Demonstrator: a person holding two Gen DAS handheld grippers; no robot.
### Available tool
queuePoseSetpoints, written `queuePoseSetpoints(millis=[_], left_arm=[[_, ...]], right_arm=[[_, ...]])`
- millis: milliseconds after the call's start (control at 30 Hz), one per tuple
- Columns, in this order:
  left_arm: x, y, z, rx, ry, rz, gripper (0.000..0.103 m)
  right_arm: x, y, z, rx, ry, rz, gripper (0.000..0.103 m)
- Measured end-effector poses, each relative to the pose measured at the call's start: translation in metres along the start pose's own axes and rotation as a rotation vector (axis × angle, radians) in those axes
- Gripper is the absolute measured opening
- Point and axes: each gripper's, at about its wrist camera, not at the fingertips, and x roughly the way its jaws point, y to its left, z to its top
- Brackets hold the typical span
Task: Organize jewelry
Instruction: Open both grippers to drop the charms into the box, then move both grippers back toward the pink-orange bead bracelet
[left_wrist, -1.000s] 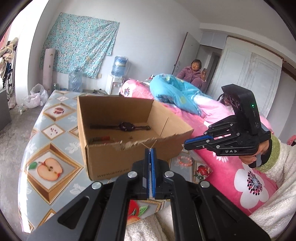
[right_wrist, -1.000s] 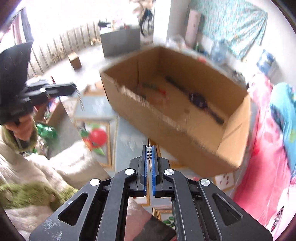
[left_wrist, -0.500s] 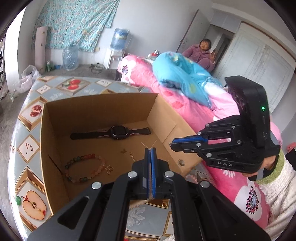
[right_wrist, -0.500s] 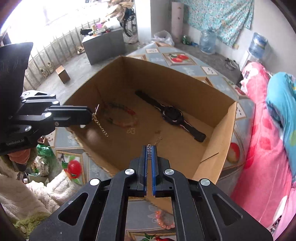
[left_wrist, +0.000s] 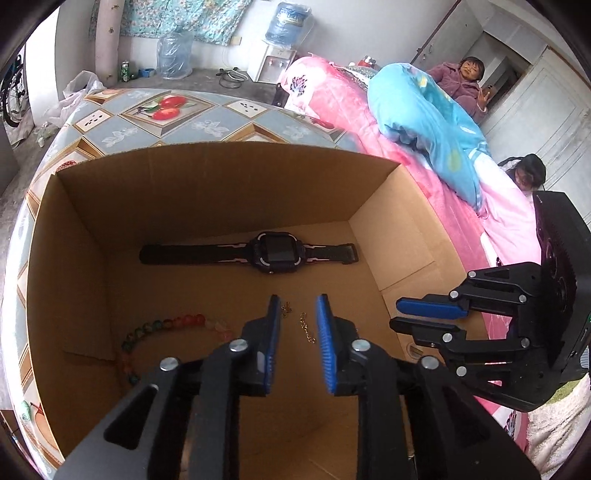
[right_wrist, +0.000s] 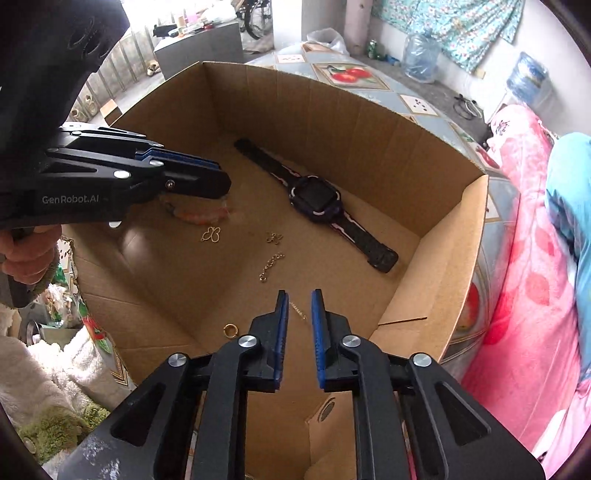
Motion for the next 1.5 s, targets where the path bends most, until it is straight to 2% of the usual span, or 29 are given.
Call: queuePoseSetpoints(millis=[67,167,267,367,433,533,667,833,900,933,1033,1167,1267,1333,1500], left_arm=[[-0.002,0.001,0.0,0.004,-0.007,0.007,0.028],[-0.011,0.001,-0.002,0.008,-0.034,0.009,0.033],[-0.032,0.001,-0.006,0.018,-0.098,0.006,0.038],[-0.069,-0.001,-0.016,0.047,-0.193,0.027,0.051],[-0.091,0.0,-0.026,0.055,-0.246,0.038,0.064],[-0.122,0.006,-0.048,0.059,-0.31,0.068,0.073],[-0.149,0.019,-0.087,0.047,-0.36,0.103,0.079],[-0.168,0.043,-0.137,-0.008,-0.395,0.148,0.087],[-0.169,0.052,-0.154,-0.031,-0.388,0.163,0.087],[-0.168,0.055,-0.161,-0.031,-0.384,0.171,0.087],[-0.16,0.056,-0.18,-0.028,-0.36,0.194,0.087],[-0.133,0.039,-0.196,0.011,-0.313,0.181,0.087],[-0.1,0.02,-0.2,0.042,-0.241,0.15,0.087],[-0.078,0.005,-0.201,0.073,-0.192,0.157,0.087],[-0.022,-0.019,-0.191,0.127,-0.044,0.278,0.087]], right_arm=[[-0.004,-0.001,0.0,0.007,-0.019,-0.001,0.02],[-0.016,-0.001,-0.004,0.015,-0.063,0.0,0.022],[-0.04,-0.002,-0.011,0.049,-0.138,-0.001,0.027],[-0.072,-0.006,-0.024,0.122,-0.235,0.002,0.04],[-0.088,-0.01,-0.035,0.184,-0.284,0.012,0.043],[-0.105,-0.007,-0.057,0.265,-0.343,0.018,0.043],[-0.118,0.018,-0.09,0.303,-0.432,0.03,0.045],[-0.117,0.031,-0.13,0.411,-0.475,0.079,0.052],[-0.107,0.031,-0.144,0.489,-0.465,0.141,0.052],[-0.102,0.032,-0.15,0.523,-0.458,0.144,0.052],[-0.081,0.038,-0.163,0.594,-0.397,0.098,0.052],[-0.059,0.05,-0.181,0.648,-0.348,0.044,0.052],[-0.048,0.056,-0.188,0.659,-0.316,-0.035,0.052],[-0.042,0.061,-0.19,0.644,-0.293,-0.103,0.052],[-0.034,0.07,-0.19,0.617,-0.257,-0.229,0.054]])
